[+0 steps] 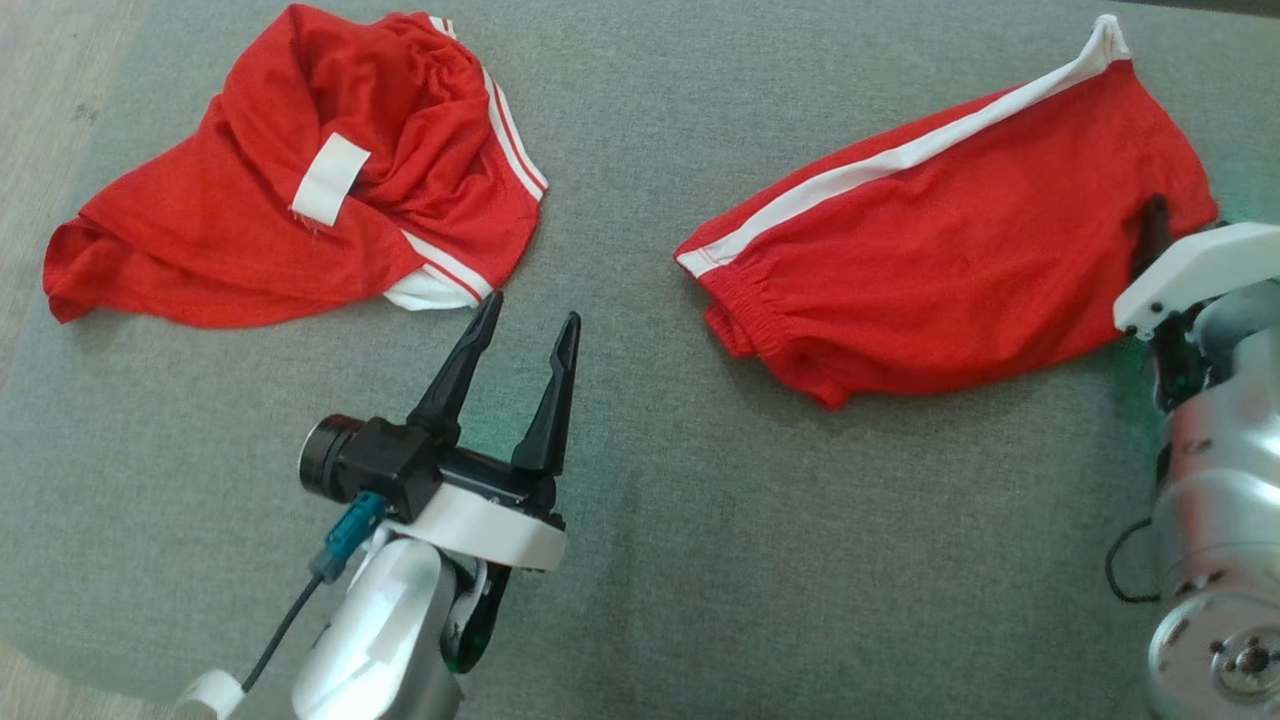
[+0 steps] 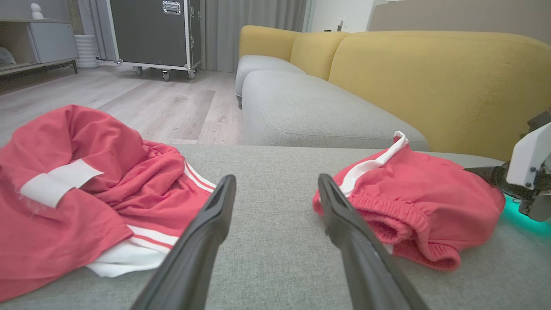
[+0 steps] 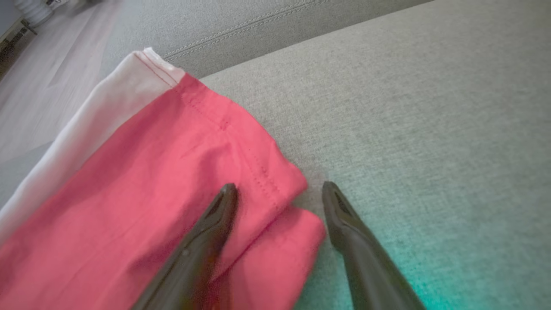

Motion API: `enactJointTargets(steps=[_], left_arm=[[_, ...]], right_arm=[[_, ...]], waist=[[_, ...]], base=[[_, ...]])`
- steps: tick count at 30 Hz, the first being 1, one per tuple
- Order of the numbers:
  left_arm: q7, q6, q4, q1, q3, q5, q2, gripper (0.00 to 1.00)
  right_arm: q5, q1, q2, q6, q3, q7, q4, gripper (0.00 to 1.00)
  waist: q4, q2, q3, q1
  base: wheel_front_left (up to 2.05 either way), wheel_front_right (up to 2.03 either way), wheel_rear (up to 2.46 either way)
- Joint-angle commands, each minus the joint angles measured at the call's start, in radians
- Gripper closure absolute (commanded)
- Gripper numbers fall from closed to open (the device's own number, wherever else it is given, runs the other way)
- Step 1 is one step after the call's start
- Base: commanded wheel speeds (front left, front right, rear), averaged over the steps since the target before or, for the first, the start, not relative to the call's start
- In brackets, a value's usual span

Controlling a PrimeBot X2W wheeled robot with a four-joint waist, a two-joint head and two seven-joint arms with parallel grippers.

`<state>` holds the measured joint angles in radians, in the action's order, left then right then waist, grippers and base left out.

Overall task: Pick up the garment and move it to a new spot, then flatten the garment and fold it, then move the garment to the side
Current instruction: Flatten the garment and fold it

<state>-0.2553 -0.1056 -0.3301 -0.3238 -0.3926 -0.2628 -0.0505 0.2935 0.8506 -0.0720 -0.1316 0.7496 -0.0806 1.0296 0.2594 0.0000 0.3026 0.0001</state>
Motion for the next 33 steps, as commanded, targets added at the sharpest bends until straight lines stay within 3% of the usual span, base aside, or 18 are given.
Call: enactJointTargets(steps=[1, 3, 5, 14, 18, 33], left_arm=[[-0.006, -0.001, 0.029, -0.036, 0.032, 0.004, -0.004, 0.00], [-0.006, 0.000, 0.030, -0.037, 0.037, 0.005, -0.003, 0.00], [-0.006, 0.001, 0.033, -0.037, 0.040, 0.007, -0.002, 0.00], [-0.006, 0.001, 0.038, -0.029, 0.059, 0.016, -0.001, 0.00], [-0.006, 0.000, 0.041, -0.014, 0.074, 0.017, 0.000, 0.00], [-0.006, -0.002, 0.050, 0.047, 0.107, 0.024, 0.000, 0.00]], right_arm=[[0.017, 0.031, 0.010, 0.001, -0.004, 0.000, -0.006, 0.00], [0.040, 0.040, 0.015, 0.001, 0.025, 0.004, 0.016, 0.00], [0.057, 0.052, 0.018, 0.001, 0.038, 0.016, 0.042, 1.00], [0.124, 0.085, 0.020, 0.001, 0.014, 0.114, 0.107, 1.00], [0.129, 0.084, -0.015, 0.001, -0.010, 0.155, 0.111, 1.00], [-0.035, -0.075, -0.164, 0.001, -0.037, 0.251, 0.126, 1.00]], waist=[[-0.001, 0.0000, -0.001, -0.0001], [-0.004, 0.0000, -0.002, -0.0001], [-0.010, 0.0000, -0.003, -0.0001], [-0.060, 0.0000, -0.033, -0.0001], [-0.093, 0.0000, -0.062, -0.0001], [-0.180, 0.0000, -0.150, -0.0001]], base=[[0.00, 0.00, 0.00], [0.00, 0.00, 0.00], [0.00, 0.00, 0.00], [0.00, 0.00, 0.00], [0.00, 0.00, 0.00], [0.00, 0.00, 0.00]])
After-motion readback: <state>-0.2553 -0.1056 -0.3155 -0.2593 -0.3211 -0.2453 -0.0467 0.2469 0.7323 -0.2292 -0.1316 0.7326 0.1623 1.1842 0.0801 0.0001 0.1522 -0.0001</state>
